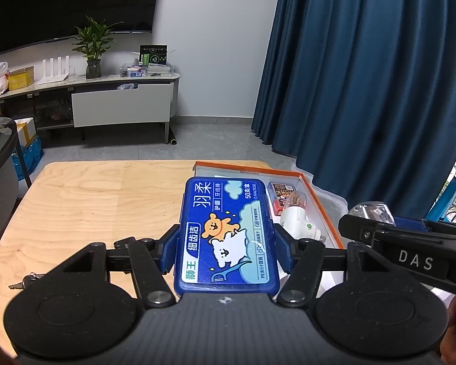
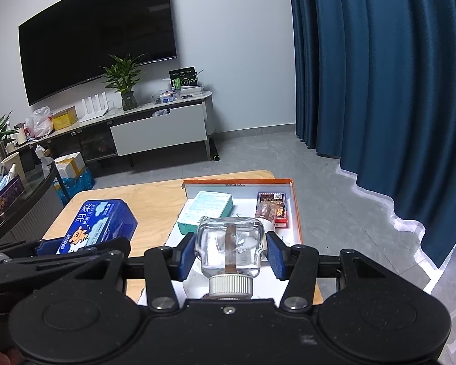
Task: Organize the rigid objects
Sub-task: 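Carry the blue tin with the left tool while the right tool carries the bottle over the tray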
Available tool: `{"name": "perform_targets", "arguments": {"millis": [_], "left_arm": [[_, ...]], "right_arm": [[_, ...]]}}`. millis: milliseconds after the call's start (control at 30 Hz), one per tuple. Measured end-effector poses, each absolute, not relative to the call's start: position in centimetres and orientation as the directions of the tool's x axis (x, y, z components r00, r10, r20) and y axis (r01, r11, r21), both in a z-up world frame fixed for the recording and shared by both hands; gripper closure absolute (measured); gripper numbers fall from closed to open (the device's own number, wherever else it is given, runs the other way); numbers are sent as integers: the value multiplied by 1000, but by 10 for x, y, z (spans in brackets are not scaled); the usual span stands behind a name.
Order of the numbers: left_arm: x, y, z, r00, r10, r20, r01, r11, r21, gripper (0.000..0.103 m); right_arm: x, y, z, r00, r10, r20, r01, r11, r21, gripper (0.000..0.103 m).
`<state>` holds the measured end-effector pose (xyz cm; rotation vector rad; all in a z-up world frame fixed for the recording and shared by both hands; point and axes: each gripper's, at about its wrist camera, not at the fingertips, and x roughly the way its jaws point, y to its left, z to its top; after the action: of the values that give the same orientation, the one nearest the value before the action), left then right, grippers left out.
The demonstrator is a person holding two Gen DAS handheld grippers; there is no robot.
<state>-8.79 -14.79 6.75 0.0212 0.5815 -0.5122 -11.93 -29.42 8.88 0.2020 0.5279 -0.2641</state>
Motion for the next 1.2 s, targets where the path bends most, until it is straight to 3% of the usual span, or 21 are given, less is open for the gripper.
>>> {"name": "perform_targets", "arguments": {"millis": [1200], "left_arm": [[-89, -147, 68, 714, -458, -530, 468, 875, -125, 40]], "right_arm": [[-117, -296, 86, 830, -196, -522, 301, 946, 124, 43]]}}
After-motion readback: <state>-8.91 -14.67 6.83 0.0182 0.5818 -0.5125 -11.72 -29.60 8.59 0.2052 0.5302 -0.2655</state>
